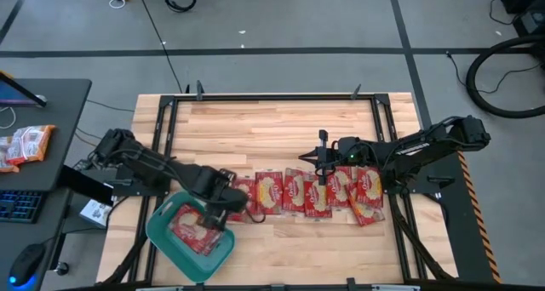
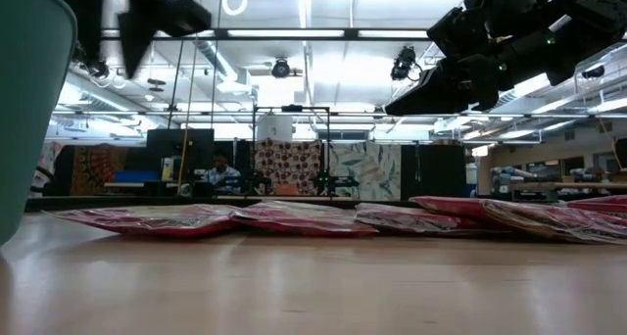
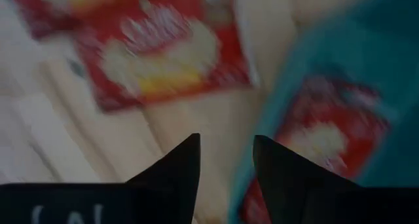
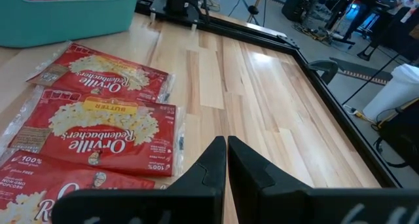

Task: Sort popcorn bags into baskets
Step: Put the popcorn bag into the blue bin

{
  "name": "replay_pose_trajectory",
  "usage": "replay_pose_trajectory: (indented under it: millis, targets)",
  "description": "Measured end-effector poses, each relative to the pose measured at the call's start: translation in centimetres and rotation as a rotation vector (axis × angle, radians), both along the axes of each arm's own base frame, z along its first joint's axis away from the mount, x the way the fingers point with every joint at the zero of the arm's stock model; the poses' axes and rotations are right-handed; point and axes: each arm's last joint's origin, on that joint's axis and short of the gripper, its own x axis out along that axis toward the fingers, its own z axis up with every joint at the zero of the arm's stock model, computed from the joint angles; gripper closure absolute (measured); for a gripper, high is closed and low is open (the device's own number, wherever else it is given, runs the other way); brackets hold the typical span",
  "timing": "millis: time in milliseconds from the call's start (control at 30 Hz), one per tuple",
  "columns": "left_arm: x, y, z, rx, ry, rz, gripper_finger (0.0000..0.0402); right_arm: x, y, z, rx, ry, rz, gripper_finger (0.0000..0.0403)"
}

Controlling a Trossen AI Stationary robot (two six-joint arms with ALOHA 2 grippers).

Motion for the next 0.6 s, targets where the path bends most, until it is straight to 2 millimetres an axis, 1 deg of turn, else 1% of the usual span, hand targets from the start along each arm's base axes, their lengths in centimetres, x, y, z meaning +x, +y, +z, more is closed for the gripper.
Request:
replay_pose_trajectory:
  millis: [133, 233, 367, 467, 600]
  targets:
    - [1.8, 1.2, -0.2, -0.001, -0.141, 0.070, 0.0259, 0.0, 0.0, 0.0, 0.000, 0.000, 0.000, 0.0383]
    - [3.2, 2.2, -0.4, 0.038, -0.243, 0.129, 0.0259, 0.0, 0.0, 0.0, 0.000, -0.001, 0.000, 0.0383]
    - [4.9, 3.6, -0.7, 0.054, -0.335, 0.201, 0.0260, 0.0, 0.0, 0.0, 0.003, -0.001, -0.001, 0.0383]
    - [6.1, 4.6, -1.5, 0.006, -0.358, 0.301, 0.0260, 0.0, 0.0, 0.0, 0.018, 0.000, -0.006, 0.0383]
    - [7.4, 6.4, -3.1, -0.104, -0.309, 0.494, 0.0260, 0.0, 0.0, 0.0, 0.022, 0.001, -0.005, 0.0383]
